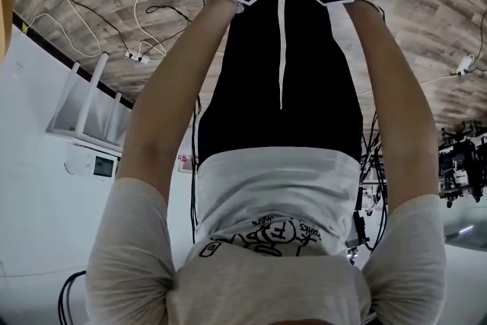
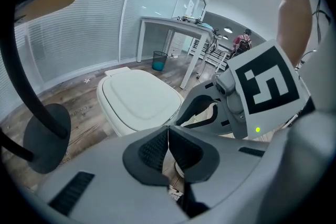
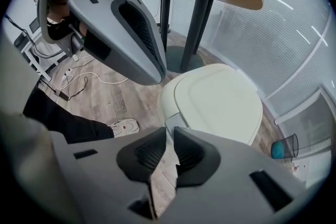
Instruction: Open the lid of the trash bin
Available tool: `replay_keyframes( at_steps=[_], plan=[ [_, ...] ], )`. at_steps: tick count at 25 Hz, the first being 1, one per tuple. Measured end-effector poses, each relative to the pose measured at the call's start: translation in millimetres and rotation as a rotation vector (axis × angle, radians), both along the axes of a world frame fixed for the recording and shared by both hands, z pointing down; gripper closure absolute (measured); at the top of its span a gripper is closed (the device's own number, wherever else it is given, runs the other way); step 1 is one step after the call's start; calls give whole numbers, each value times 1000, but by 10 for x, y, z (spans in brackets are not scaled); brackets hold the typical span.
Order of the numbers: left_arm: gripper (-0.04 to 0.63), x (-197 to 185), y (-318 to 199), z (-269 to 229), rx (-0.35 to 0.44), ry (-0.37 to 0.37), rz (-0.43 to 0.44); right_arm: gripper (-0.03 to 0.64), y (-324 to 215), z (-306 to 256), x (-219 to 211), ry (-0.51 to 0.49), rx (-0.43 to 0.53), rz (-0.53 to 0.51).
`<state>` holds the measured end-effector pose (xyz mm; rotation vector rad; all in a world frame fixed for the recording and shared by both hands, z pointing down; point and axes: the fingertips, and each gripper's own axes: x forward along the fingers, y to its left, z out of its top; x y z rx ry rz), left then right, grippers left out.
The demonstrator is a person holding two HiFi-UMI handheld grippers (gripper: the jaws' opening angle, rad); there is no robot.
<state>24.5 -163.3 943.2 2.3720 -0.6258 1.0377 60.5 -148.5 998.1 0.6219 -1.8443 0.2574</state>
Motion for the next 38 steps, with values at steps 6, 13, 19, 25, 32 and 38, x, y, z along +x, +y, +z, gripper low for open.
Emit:
replay_keyframes(
  at_steps=[6,13,19,25,32,38],
  plan=[
    [575,-57,3,-5,-1,-11,9,558,38,58,-3,27,-24,-37],
    [575,-130,-99,-130,15,-15,5,509,45,-15,-33,14,-95,-44],
    [575,-112,-222,-357,40,14,17,523,-81,-276,59,-20,-65,55],
    [575,-116,-328,-755,65,48,-1,525,-132,-663,162,-31,-42,96],
    [575,-72,-487,-1369,112,111,-68,546,-273,-1248,278,-99,2,167],
    [575,-114,-653,-1907,149,151,-110,555,-404,-1840,349,-165,48,223]
  ],
)
